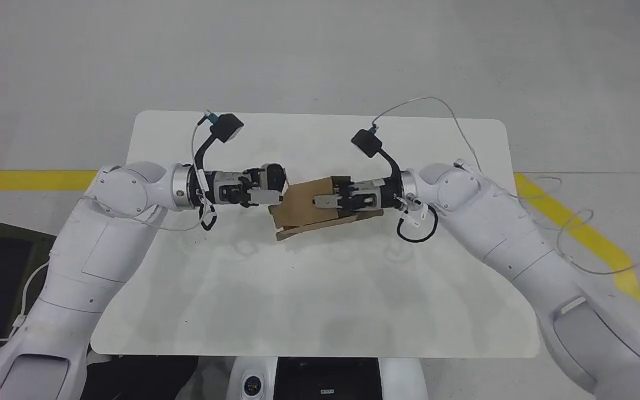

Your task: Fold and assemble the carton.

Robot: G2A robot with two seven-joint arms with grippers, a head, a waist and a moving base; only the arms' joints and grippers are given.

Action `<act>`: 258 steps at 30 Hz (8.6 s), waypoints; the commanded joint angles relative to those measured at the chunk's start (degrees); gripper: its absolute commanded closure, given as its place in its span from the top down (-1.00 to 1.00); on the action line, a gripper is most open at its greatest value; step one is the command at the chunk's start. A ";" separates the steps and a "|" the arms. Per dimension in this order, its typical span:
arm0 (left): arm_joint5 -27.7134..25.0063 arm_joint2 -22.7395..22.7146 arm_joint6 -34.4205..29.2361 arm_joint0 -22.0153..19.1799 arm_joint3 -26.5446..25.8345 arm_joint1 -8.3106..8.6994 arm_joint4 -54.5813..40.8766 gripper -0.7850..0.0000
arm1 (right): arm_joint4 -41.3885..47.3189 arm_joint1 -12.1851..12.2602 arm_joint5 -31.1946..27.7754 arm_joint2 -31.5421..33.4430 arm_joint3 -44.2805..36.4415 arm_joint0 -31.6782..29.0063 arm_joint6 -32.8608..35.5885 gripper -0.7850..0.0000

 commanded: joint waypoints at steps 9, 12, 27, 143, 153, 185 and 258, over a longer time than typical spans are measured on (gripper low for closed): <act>-0.20 -0.09 -0.79 0.42 -1.25 -0.10 -0.33 1.00 | 1.76 -0.49 1.38 -3.43 -2.59 1.74 1.38 -1.00; -0.21 -0.20 -0.84 0.51 -1.39 -0.11 -0.08 1.00 | 2.34 -0.67 1.62 -4.33 -2.21 2.39 1.62 -1.00; 0.03 -0.08 -1.13 0.70 -2.03 -0.32 0.29 1.00 | 4.64 -0.76 0.56 -6.82 -0.57 4.16 0.56 -1.00; 0.10 0.14 -0.41 4.25 -5.32 -0.90 4.36 1.00 | -13.23 -5.62 1.12 15.42 -1.17 -7.75 -11.48 -1.00; 0.25 -1.87 1.20 2.86 -3.17 -0.79 4.07 1.00 | -13.76 -4.22 3.07 20.08 -0.86 -9.10 -9.13 -1.00; 0.46 -1.42 20.33 2.74 2.67 -1.67 29.22 1.00 | -6.37 -0.67 7.16 28.88 -11.96 -16.70 3.60 -1.00; -0.89 -1.29 16.19 0.32 2.65 -2.08 23.66 1.00 | -4.68 -3.96 4.11 25.52 -7.89 -13.53 1.66 -1.00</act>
